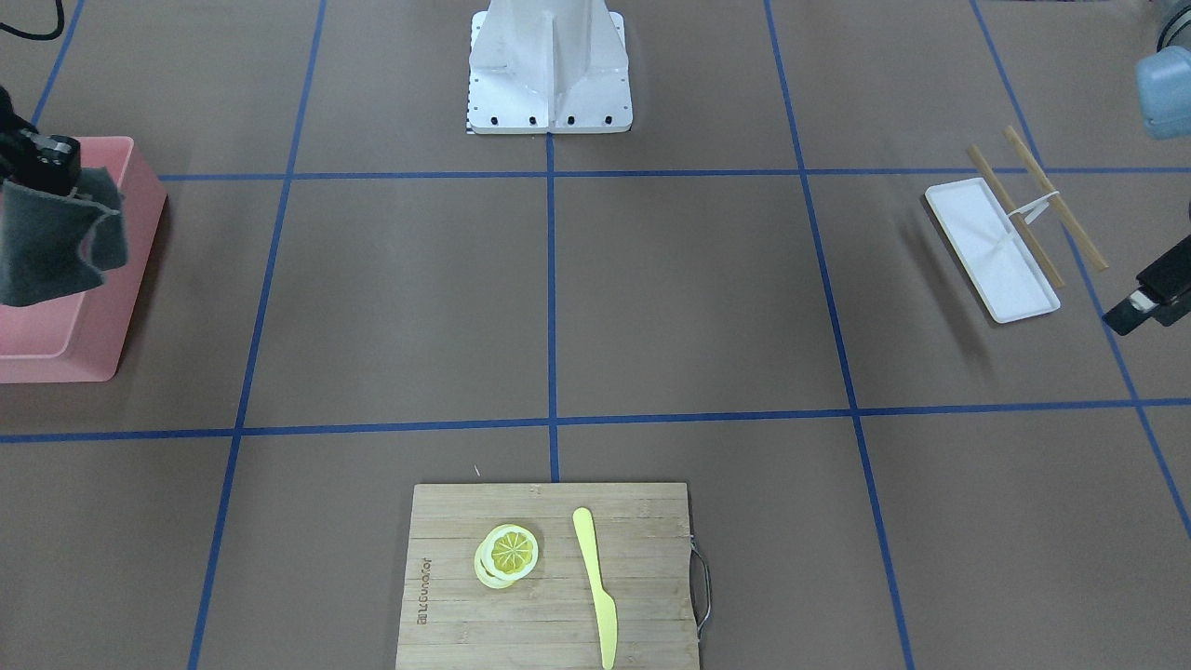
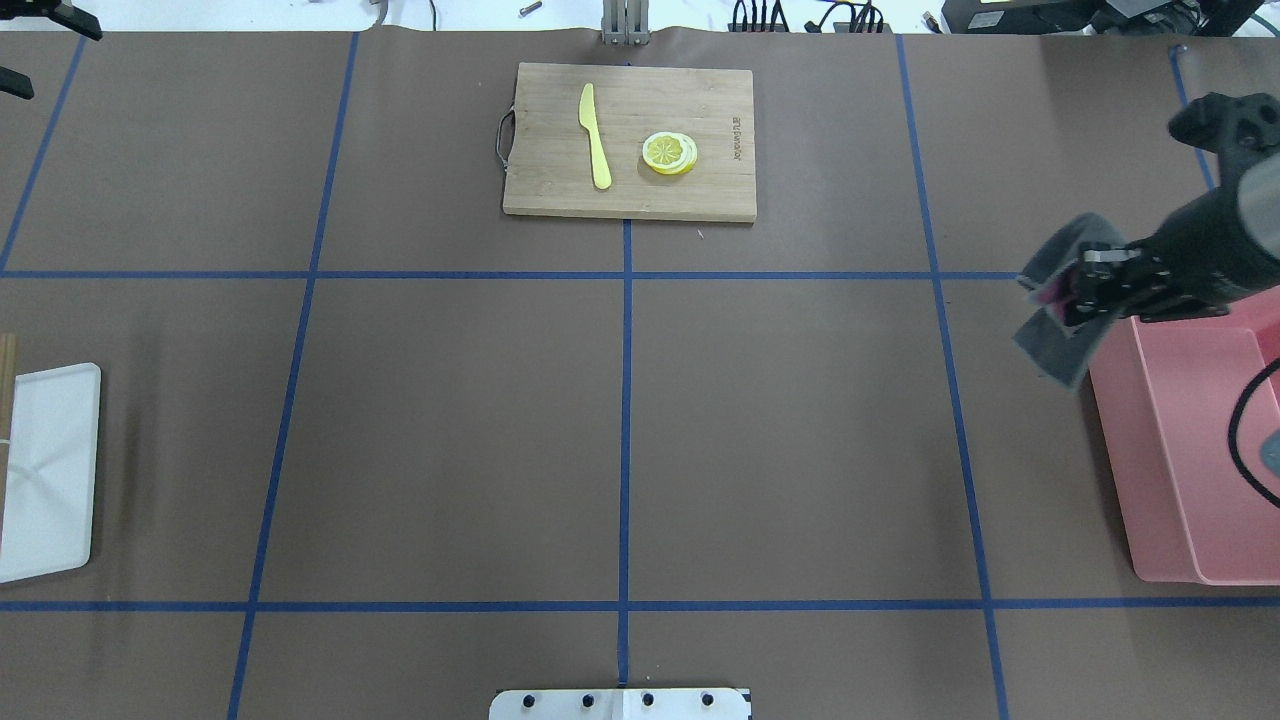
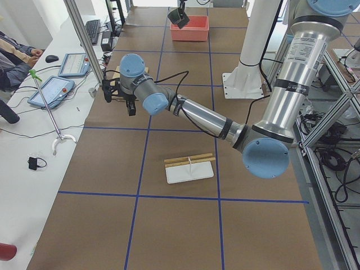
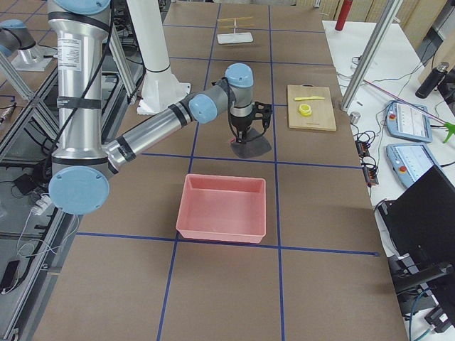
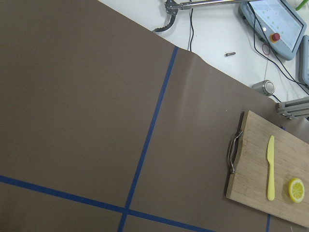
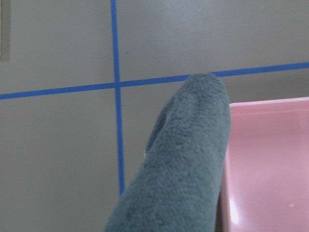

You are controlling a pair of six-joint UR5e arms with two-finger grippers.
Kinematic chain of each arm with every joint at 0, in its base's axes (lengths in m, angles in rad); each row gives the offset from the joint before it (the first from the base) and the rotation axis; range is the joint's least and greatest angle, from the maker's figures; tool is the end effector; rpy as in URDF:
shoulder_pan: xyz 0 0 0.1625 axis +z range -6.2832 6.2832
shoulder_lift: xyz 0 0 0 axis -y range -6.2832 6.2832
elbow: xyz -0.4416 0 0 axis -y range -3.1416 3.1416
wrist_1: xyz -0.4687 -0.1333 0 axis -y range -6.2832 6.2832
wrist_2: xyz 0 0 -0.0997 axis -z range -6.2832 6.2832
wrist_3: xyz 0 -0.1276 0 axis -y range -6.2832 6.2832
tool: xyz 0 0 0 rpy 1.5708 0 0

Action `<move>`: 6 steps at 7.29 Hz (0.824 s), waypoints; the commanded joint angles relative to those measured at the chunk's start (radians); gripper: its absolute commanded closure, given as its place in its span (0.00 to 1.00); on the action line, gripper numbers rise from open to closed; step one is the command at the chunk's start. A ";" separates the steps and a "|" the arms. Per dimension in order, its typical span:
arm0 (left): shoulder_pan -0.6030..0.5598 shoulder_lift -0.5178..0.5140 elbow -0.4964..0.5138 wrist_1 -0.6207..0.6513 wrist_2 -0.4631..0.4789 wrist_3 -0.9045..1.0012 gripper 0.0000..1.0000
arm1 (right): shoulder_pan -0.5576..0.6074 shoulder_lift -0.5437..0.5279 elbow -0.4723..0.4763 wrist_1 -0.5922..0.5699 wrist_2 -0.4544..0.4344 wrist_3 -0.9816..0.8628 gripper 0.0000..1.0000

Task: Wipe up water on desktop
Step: 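Carry the cloth into the pink bin and open the right gripper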

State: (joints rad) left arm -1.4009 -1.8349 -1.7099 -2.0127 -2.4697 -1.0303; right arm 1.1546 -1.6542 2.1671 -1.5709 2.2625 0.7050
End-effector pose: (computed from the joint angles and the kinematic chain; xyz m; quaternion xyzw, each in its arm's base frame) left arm 0.0807 -0.6679 0.3830 0.0811 0.5356 -0.1807 0.8209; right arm -0.1574 -0.4844 0.4093 0.0277 -0.4046 0.0459 0.9129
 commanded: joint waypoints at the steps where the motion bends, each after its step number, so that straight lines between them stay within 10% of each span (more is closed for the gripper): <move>1: -0.061 0.102 0.001 0.002 0.059 0.285 0.02 | 0.139 -0.128 -0.079 0.000 0.018 -0.297 1.00; 6: -0.133 0.210 0.012 0.196 -0.003 0.704 0.02 | 0.149 -0.165 -0.128 0.008 0.031 -0.380 1.00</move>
State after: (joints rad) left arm -1.5108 -1.6316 -1.6981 -1.9117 -2.4364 -0.4450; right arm 1.3036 -1.8185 2.0431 -1.5666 2.2922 0.3273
